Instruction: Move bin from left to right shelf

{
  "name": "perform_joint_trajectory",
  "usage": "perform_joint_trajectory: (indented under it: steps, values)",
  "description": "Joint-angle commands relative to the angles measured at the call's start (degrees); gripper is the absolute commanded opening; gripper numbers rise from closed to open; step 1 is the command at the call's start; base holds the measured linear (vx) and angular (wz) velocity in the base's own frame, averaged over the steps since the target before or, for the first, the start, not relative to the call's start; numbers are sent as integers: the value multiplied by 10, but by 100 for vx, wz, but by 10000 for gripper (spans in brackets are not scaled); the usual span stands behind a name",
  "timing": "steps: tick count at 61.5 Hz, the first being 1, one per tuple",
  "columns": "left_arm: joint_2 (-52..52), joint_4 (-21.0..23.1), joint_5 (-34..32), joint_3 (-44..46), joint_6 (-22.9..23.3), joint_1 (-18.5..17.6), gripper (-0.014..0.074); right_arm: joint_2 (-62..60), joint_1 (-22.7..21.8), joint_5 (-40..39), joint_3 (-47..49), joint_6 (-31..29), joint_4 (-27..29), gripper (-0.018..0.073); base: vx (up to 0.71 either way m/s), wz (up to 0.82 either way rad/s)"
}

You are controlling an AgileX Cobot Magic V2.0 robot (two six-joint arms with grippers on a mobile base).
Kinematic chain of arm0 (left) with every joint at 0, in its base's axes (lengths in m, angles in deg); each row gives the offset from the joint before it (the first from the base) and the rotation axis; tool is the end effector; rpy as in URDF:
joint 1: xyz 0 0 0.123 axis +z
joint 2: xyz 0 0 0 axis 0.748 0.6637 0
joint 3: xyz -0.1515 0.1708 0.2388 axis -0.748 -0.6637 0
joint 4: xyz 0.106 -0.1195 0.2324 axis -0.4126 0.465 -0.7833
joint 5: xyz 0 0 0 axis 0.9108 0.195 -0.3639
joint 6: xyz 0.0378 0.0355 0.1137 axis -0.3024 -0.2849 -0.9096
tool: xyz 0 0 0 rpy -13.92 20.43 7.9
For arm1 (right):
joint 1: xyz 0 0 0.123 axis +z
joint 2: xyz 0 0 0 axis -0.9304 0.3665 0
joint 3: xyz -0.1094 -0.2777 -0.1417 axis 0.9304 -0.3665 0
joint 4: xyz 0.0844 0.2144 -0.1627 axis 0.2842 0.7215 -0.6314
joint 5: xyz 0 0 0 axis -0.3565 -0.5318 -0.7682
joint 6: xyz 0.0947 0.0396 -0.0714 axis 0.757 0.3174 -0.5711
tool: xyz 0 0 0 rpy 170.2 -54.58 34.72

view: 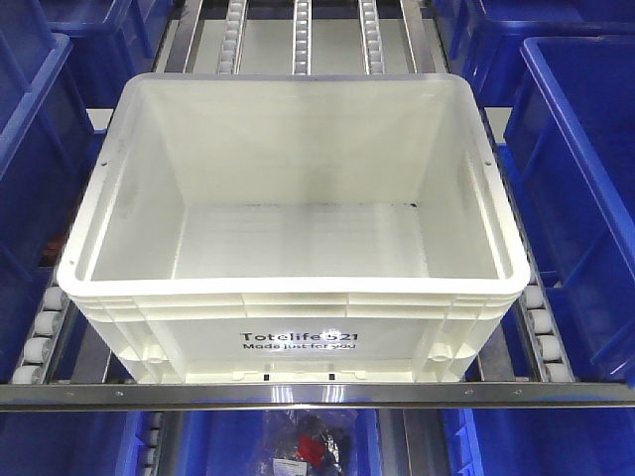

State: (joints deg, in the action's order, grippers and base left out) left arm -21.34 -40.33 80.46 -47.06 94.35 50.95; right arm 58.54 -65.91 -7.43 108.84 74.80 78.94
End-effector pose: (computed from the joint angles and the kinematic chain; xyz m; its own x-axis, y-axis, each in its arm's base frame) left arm 0.0681 0.0087 0.3820 -0.1546 -0.0886 -0.9840 -0.1016 0.9921 -0.0734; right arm 0.1147 0.0019 0.3387 -0.3031 -0.0880 -0.9489 -0.0420 0.9960 -0.0789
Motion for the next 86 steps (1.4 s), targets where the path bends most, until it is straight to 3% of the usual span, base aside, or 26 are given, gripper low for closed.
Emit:
perform_joint_trajectory:
  steps: [1, 21, 31, 46, 52, 62, 74, 86]
  values:
    - [11, 4, -29, 4, -1, 0, 3, 22, 1, -20, 18, -3, -1, -9, 0, 0]
    - [11, 4, -25, -18, -1, 0, 18, 42, 1, 5, 18, -3, -1, 38, 0, 0]
    - [11, 4, -25, -18, -1, 0, 121, 42, 1, 7, 18, -3, -1, 210, 0, 0]
    - [11, 4, -30, -18, -1, 0, 446, 42, 1, 4, 18, -4, -1, 577, 0, 0]
    - [11, 4, -31, -18, -1, 0, 504, 42, 1, 5, 18, -3, -1, 641, 0, 0]
    - [13, 5, -31, -17, -21, -1, 510, 42, 1, 6, 18, -3, 19, 645, 0, 0]
    - [46, 15, -10, 7, -61, -80, 510, 51, 8, 27, 35, -8, 51, 645, 0, 0]
    - [120, 15, 29, 73, -84, -167, 508, 132, 80, 106, 106, -9, 42, 637, 0, 0]
